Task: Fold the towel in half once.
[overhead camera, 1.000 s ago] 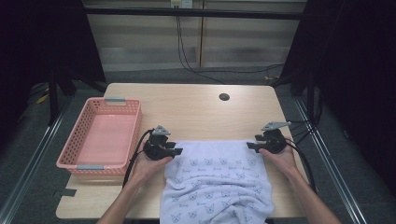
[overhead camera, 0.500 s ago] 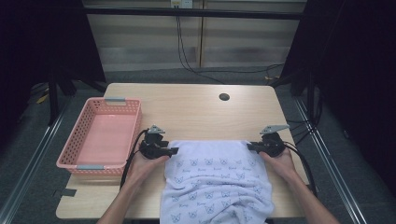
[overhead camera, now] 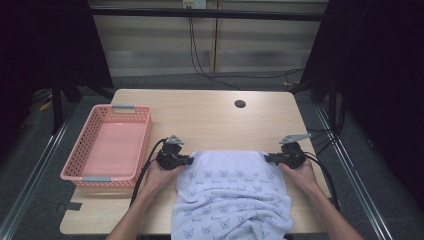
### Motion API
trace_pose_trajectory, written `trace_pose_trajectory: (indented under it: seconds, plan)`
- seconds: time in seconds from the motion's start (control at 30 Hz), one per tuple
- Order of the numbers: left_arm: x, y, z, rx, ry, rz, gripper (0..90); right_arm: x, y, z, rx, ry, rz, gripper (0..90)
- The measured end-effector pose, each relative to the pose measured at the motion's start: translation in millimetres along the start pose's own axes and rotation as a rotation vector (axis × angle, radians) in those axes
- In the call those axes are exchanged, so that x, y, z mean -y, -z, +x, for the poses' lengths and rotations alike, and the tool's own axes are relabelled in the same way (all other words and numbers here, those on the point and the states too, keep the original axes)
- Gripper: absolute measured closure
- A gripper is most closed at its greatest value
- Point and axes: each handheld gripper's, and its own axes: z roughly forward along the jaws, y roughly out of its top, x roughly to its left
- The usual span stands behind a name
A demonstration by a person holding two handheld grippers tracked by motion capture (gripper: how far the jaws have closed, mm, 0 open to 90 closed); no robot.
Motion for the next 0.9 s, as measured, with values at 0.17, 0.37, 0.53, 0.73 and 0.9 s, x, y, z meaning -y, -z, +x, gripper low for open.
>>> trace_pose_trajectory:
  seconds: [0.17,0.37,0.53,0.73,0.9]
  plan:
    - [-11.9,22.8,-5.5,0.025,0.016,-0.134,86.5,-9.2,26.8,-1.1,-0.041,-0.036,-0.111,86.3]
    - [-42.8,48.1,-7.7,-0.013,-0.003,-0.234,86.6,-30.9,60.2,-15.6,-0.024,-0.067,-0.233,86.5]
    - [-69.3,70.2,-4.3,-0.045,-0.029,-0.292,86.6,-60.2,80.1,-21.7,-0.005,-0.053,-0.301,86.6]
    - [-89.5,79.7,7.6,-0.075,-0.02,-0.333,86.6,-98.5,79.5,-30.4,0.023,-0.039,-0.343,86.9]
    - [-104.2,87.5,14.2,-0.095,-0.035,-0.355,86.6,-128.0,85.2,-36.5,0.035,-0.026,-0.369,87.0]
